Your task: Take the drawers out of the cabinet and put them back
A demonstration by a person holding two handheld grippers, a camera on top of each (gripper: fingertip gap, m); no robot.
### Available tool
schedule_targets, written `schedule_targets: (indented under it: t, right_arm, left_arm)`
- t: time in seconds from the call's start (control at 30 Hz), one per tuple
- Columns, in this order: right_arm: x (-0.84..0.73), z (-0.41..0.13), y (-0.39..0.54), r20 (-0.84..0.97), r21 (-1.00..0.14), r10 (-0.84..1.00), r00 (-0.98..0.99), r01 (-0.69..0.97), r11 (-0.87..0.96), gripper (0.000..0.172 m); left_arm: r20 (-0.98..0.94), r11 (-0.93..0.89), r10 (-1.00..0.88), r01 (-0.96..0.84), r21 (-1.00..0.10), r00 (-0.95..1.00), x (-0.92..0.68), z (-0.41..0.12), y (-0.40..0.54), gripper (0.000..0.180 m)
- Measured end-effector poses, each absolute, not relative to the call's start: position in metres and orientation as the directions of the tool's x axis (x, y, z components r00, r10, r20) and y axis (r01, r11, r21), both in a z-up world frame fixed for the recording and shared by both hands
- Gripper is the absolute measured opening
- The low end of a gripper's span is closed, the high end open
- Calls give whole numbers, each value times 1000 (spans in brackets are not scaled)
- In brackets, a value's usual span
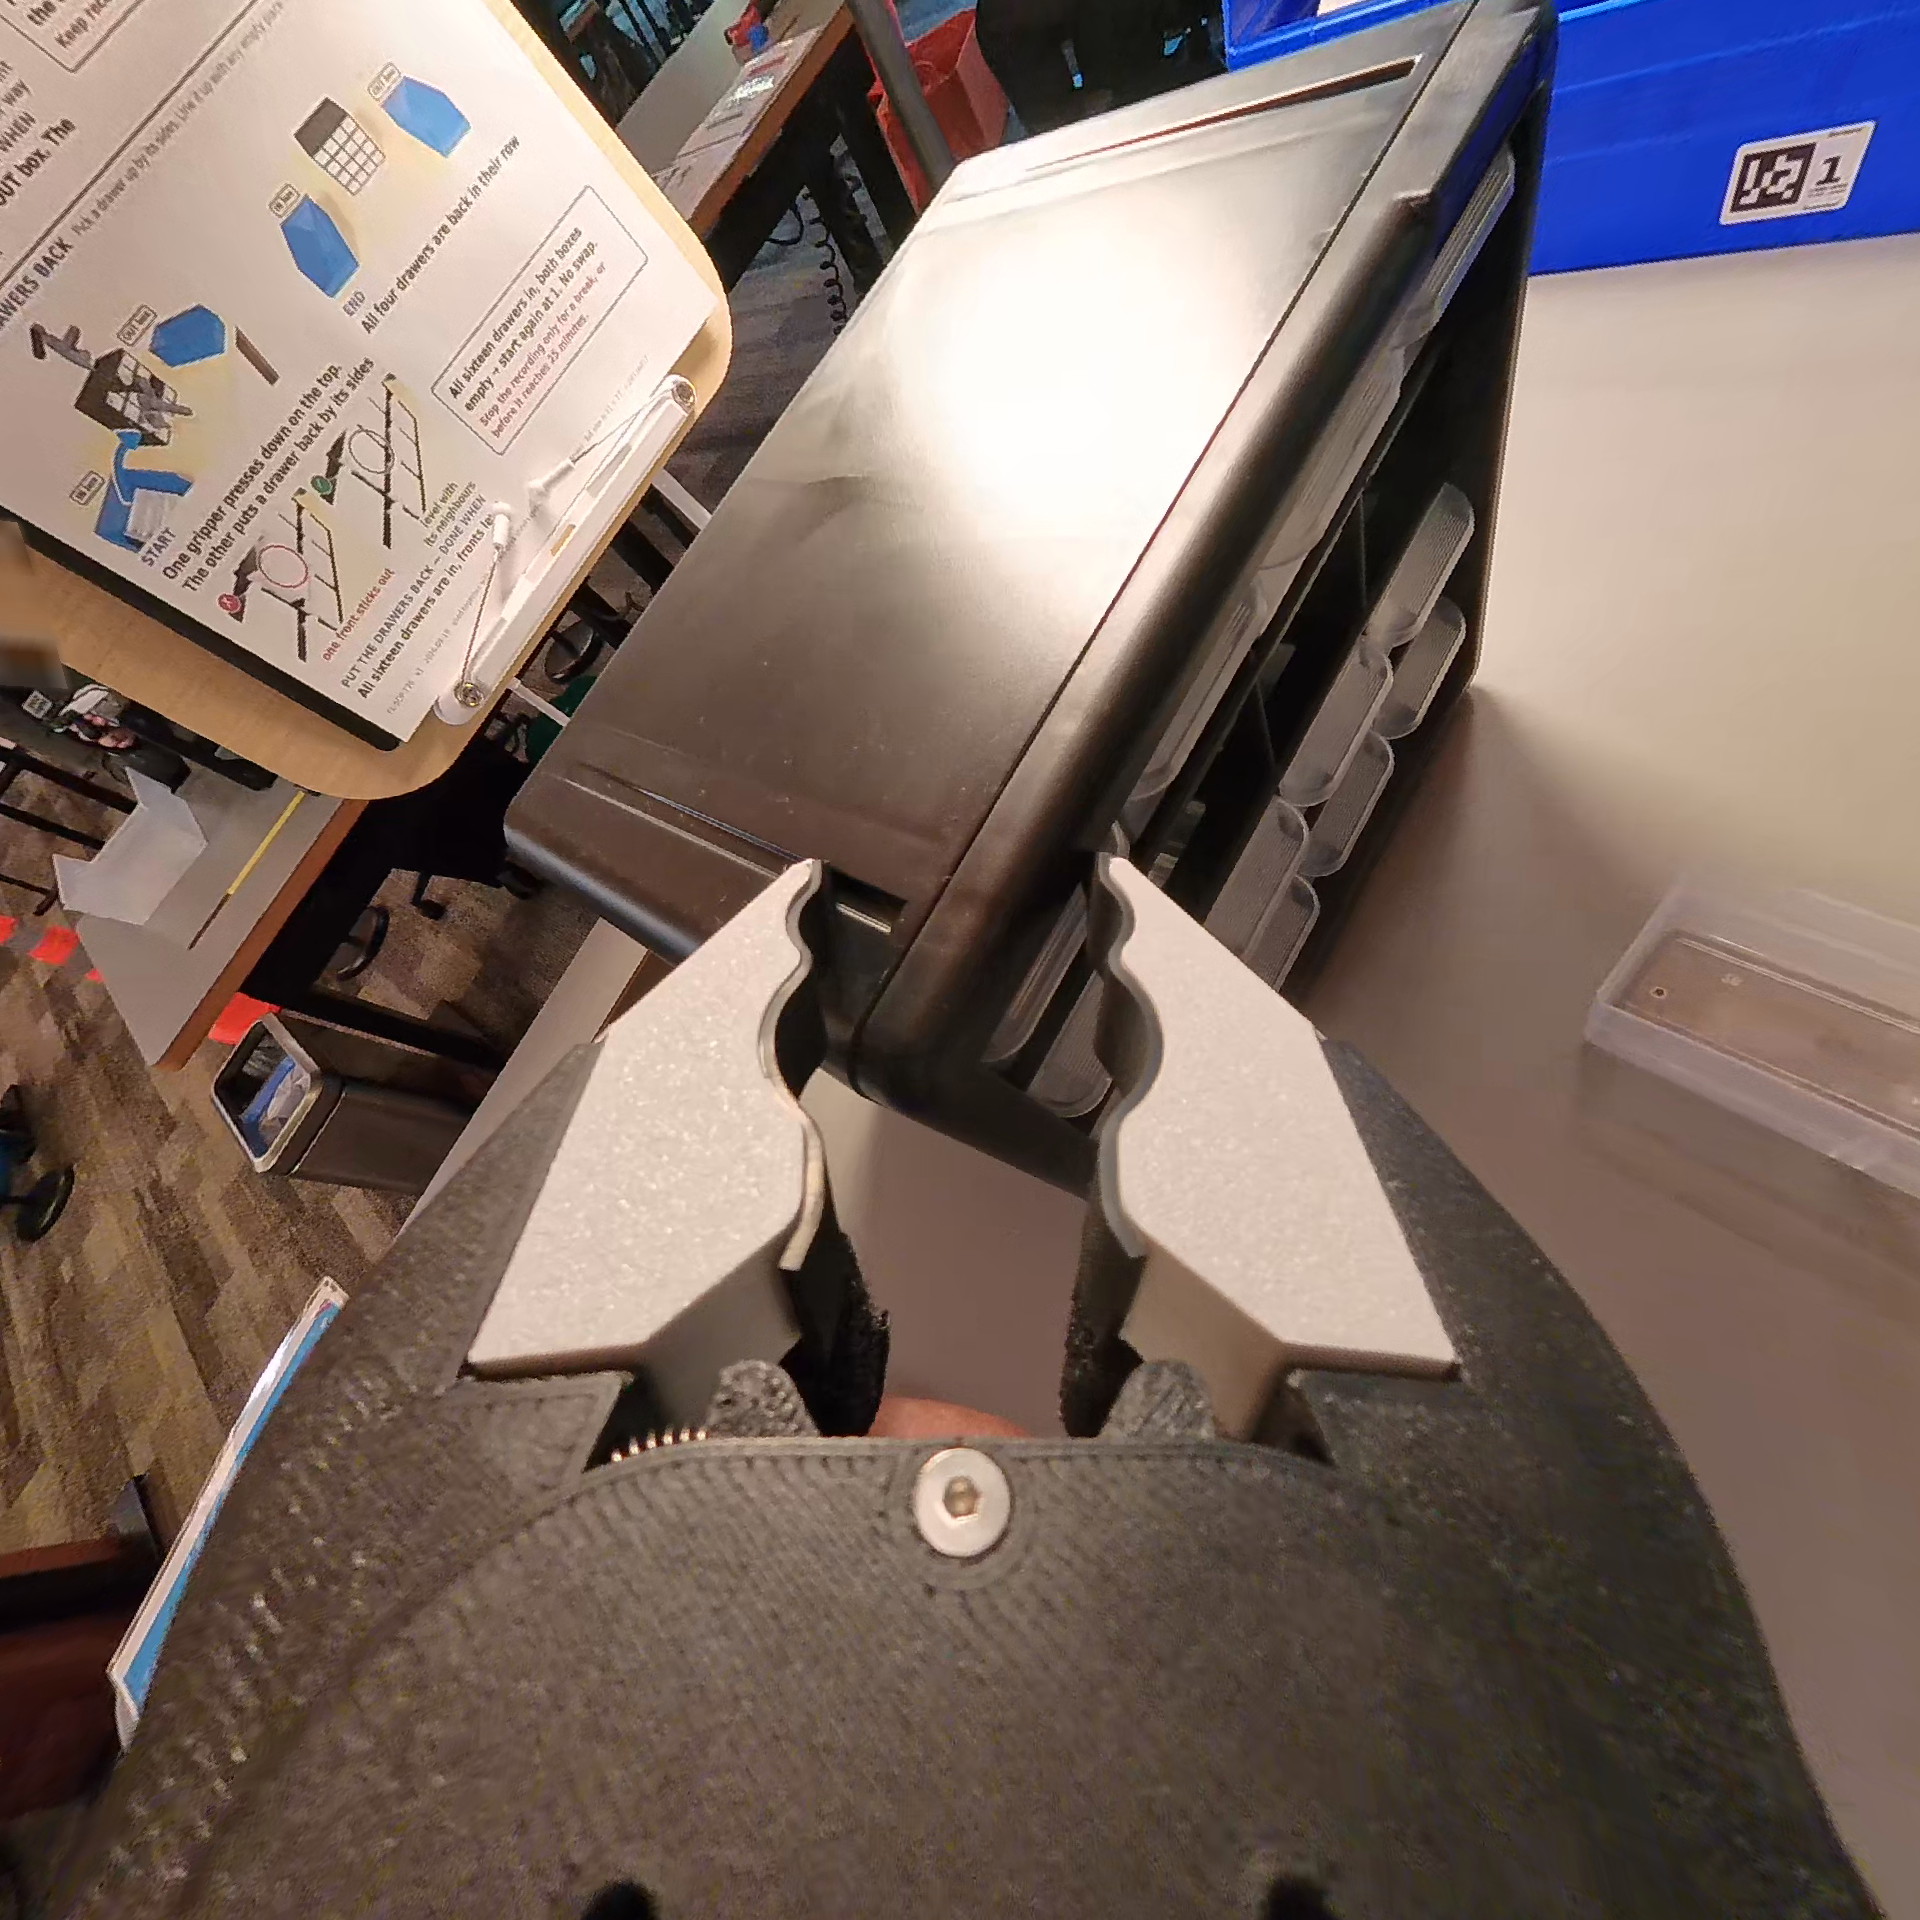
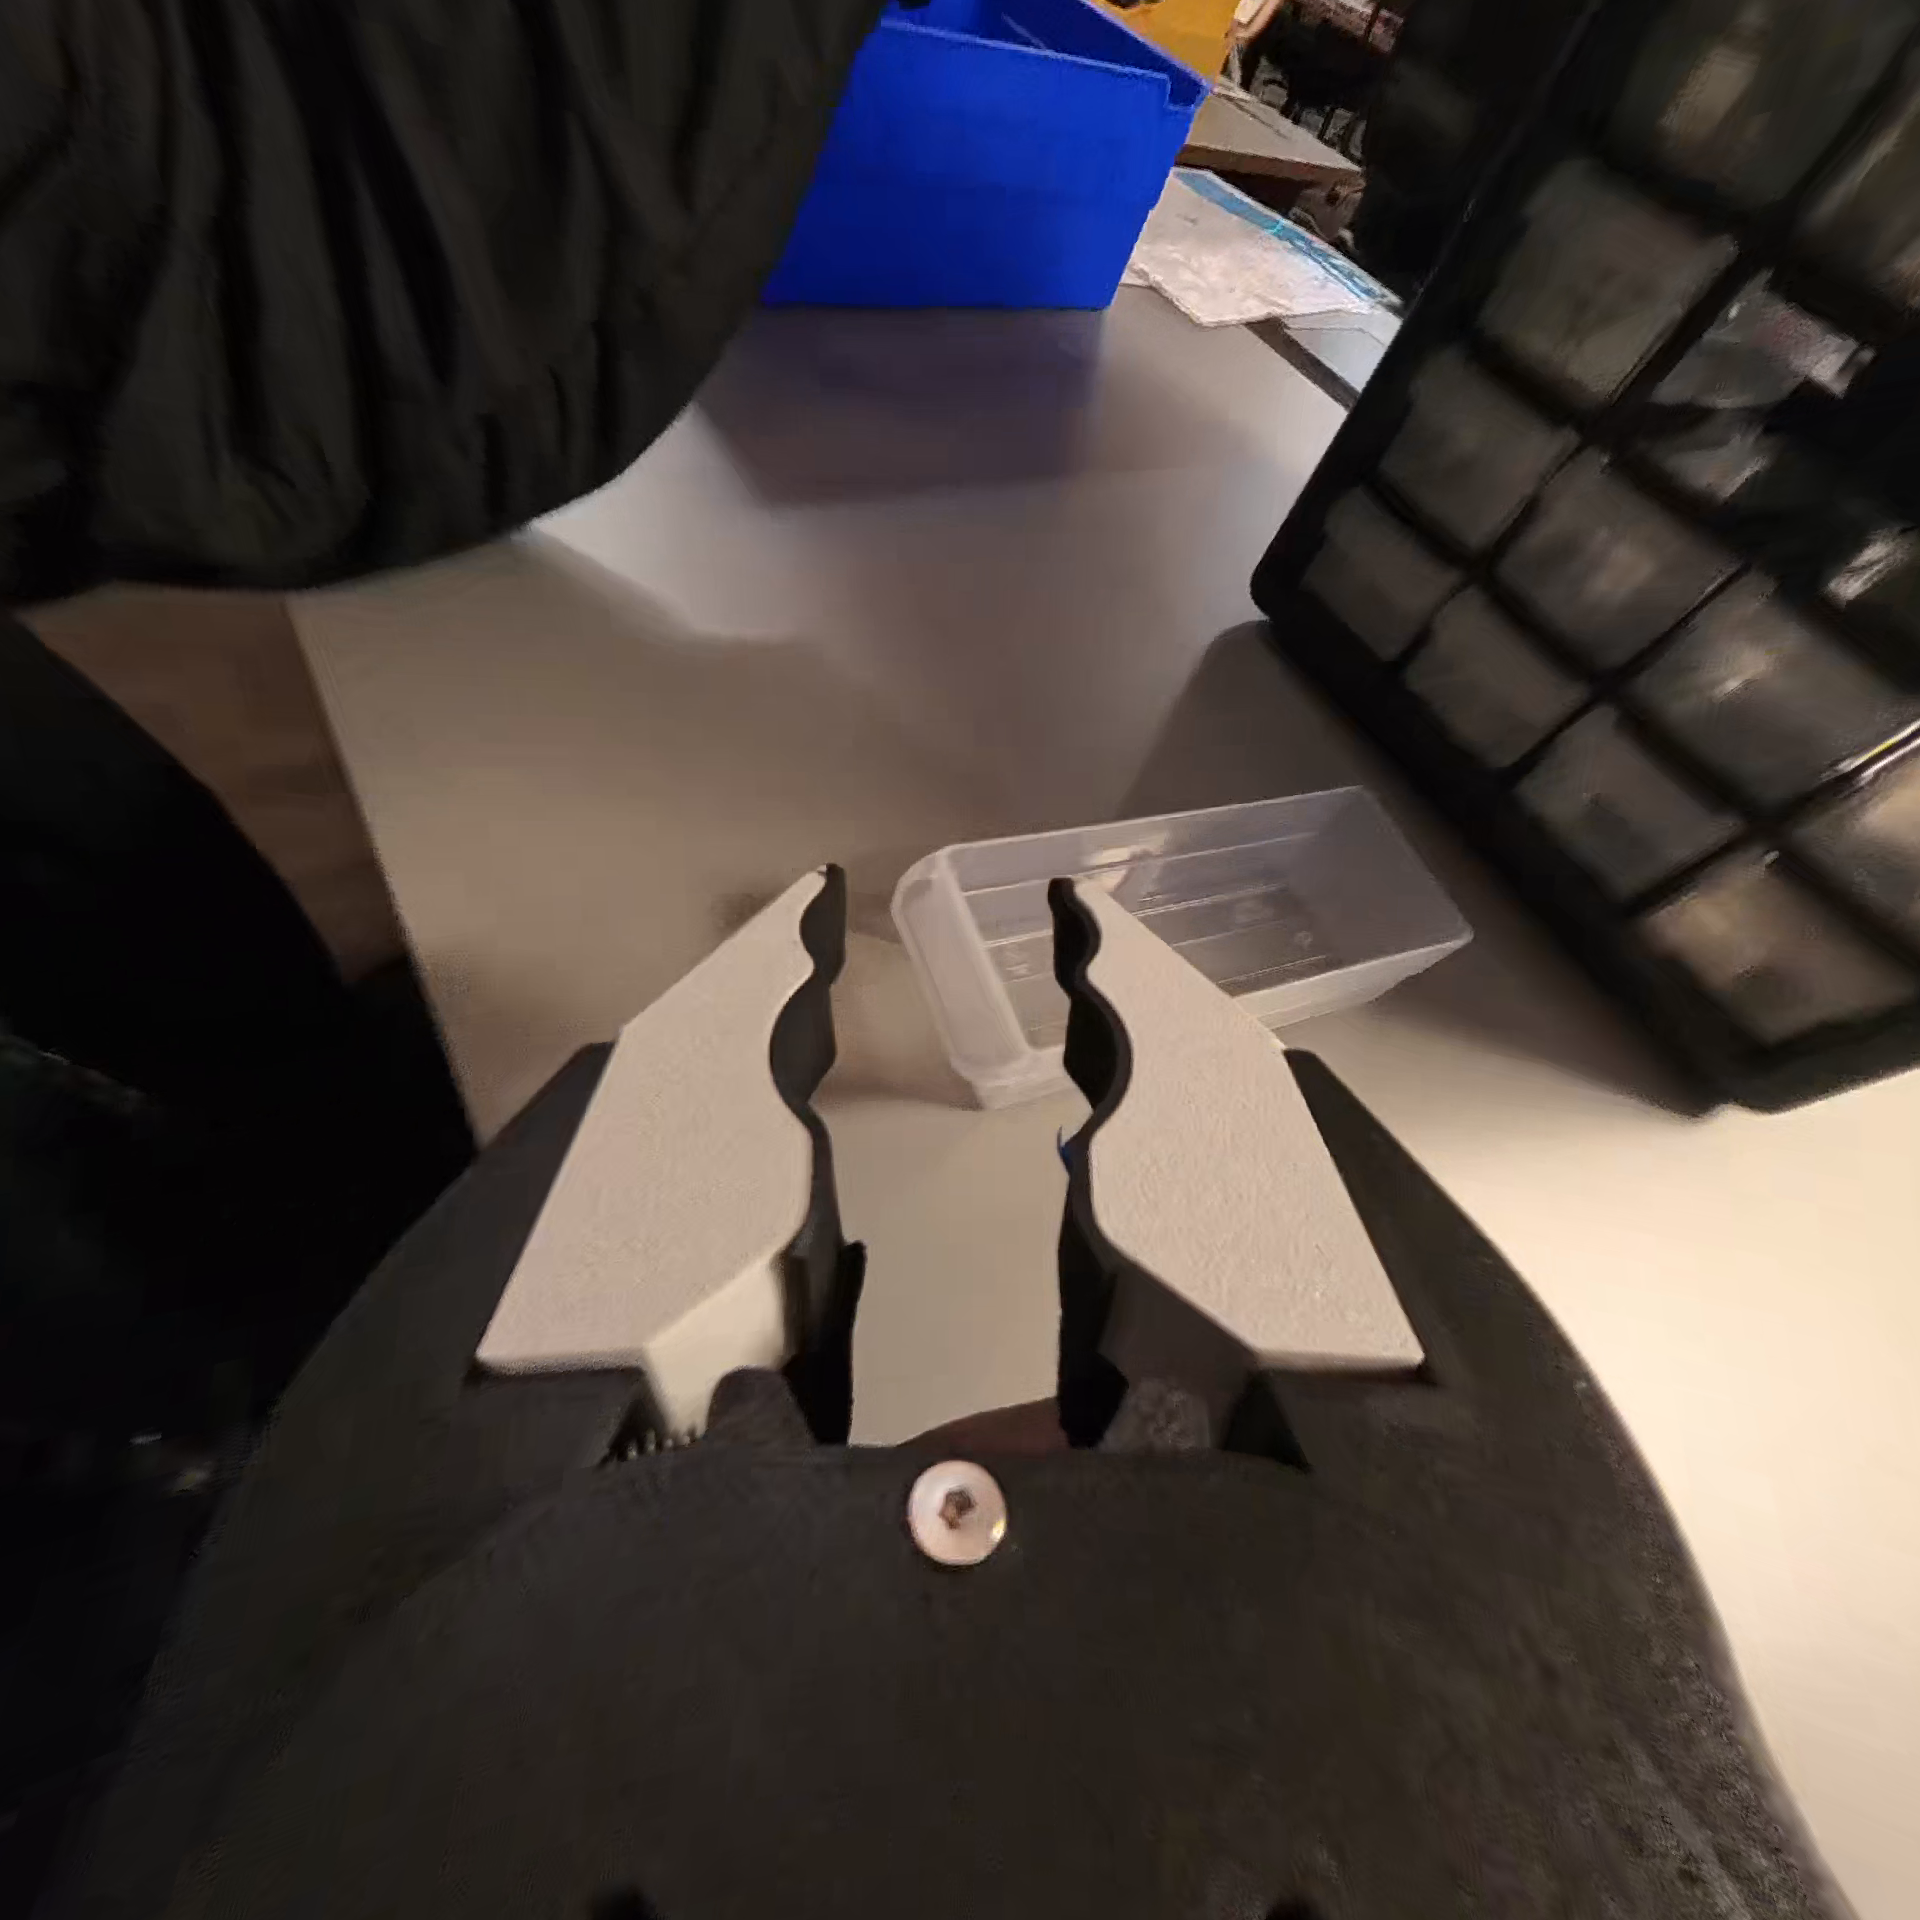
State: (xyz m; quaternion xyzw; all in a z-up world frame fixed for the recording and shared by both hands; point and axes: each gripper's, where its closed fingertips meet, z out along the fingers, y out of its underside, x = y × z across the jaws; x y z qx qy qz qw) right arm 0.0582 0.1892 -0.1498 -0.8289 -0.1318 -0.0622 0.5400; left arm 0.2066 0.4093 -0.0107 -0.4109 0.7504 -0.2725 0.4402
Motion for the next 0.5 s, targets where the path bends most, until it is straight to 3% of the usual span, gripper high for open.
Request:
schedule_targets:
  t: [0.33, 0.43, 0.5]
  right_arm:
    - [73, -184, 197, 532, -637, 290, 795, 602, -482, 47]
    - [76, -193, 196, 571, -570, 317, 757, 644, -510, 21]
    - [76, -189, 194, 568, -580, 313, 761, 640, -504, 20]
  left_arm:
    - [-437, 516, -855, -371, -772, -280, 207, -11, 410, 49]
    - [-436, 515, -856, -371, -773, -279, 207, -11, 410, 49]
    - [-436, 515, -855, -372, -772, -279, 207, -11, 410, 49]
